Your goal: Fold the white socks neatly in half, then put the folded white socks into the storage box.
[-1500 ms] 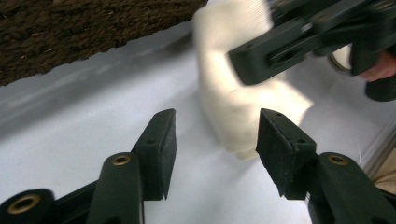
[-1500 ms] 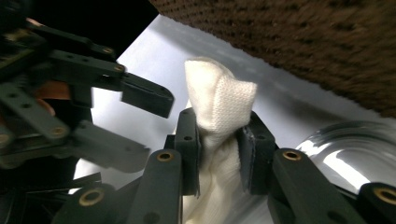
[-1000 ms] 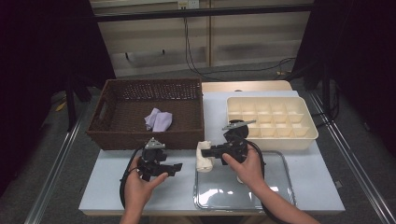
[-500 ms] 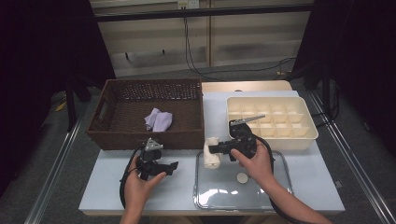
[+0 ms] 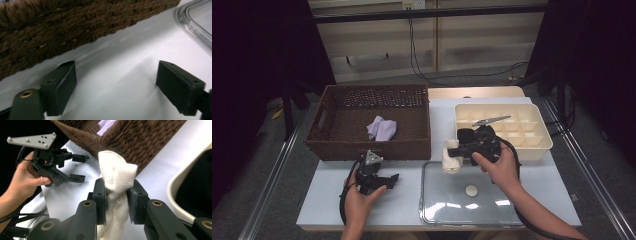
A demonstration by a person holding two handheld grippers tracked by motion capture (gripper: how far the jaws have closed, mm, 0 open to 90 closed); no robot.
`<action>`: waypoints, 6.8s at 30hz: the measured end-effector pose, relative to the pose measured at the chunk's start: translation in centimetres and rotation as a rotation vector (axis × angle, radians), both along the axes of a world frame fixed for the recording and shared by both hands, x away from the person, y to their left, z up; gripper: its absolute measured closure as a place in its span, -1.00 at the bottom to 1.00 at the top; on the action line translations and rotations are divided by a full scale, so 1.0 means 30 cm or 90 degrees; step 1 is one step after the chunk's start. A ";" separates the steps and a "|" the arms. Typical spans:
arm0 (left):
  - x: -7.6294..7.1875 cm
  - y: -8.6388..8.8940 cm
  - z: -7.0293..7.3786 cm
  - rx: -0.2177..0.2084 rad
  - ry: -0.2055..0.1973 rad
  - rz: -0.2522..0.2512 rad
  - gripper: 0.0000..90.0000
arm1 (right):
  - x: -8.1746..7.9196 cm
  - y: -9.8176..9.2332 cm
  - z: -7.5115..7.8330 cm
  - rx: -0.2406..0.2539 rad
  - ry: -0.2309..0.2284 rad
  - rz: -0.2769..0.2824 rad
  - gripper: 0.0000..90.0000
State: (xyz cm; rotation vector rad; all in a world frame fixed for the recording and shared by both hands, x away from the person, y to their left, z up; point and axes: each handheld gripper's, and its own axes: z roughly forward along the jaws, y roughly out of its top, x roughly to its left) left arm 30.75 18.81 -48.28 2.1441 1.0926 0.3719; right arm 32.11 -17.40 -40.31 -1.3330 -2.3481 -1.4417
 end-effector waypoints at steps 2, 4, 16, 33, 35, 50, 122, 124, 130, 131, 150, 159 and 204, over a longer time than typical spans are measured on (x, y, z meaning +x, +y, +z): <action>-0.001 0.007 -0.008 -0.004 -0.013 -0.010 -0.66 | 0.006 -0.033 0.028 -0.004 -0.007 -0.009 0.59; -0.002 0.009 -0.010 -0.006 -0.015 -0.012 -0.69 | 0.008 -0.043 0.036 -0.005 -0.008 -0.012 0.59; -0.006 0.002 -0.019 0.005 -0.023 -0.033 -0.79 | 0.051 -0.148 0.112 -0.024 -0.012 -0.044 0.59; -0.007 0.001 -0.019 0.008 -0.025 -0.035 -0.80 | 0.124 -0.261 0.115 -0.034 -0.004 -0.099 0.58; -0.007 0.001 -0.020 0.009 -0.026 -0.035 -0.80 | 0.130 -0.273 0.118 -0.034 -0.008 -0.104 0.58; -0.007 0.001 -0.020 0.010 -0.026 -0.035 -0.80 | 0.159 -0.358 0.103 -0.077 -0.001 -0.139 0.57; -0.007 0.001 -0.020 0.007 -0.024 -0.034 -0.80 | 0.217 -0.261 0.098 -0.297 0.036 -0.057 0.37; -0.007 0.001 -0.020 0.007 -0.024 -0.034 -0.80 | 0.221 -0.257 0.101 -0.300 0.040 -0.053 0.42; -0.007 0.001 -0.020 0.007 -0.024 -0.034 -0.80 | 0.236 -0.244 0.116 -0.299 0.058 -0.048 0.55; -0.007 0.001 -0.020 0.007 -0.024 -0.034 -0.80 | 0.236 -0.244 0.116 -0.299 0.058 -0.048 0.55; -0.007 0.001 -0.020 0.007 -0.024 -0.034 -0.80 | 0.250 -0.223 0.077 -0.292 0.078 -0.045 0.96; -0.007 0.001 -0.020 0.007 -0.024 -0.034 -0.80 | 0.257 -0.226 -0.009 -0.294 0.092 -0.048 0.95; -0.007 0.000 -0.020 0.008 -0.026 -0.034 -0.80 | 0.173 -0.207 0.076 -0.256 0.034 -0.013 -0.15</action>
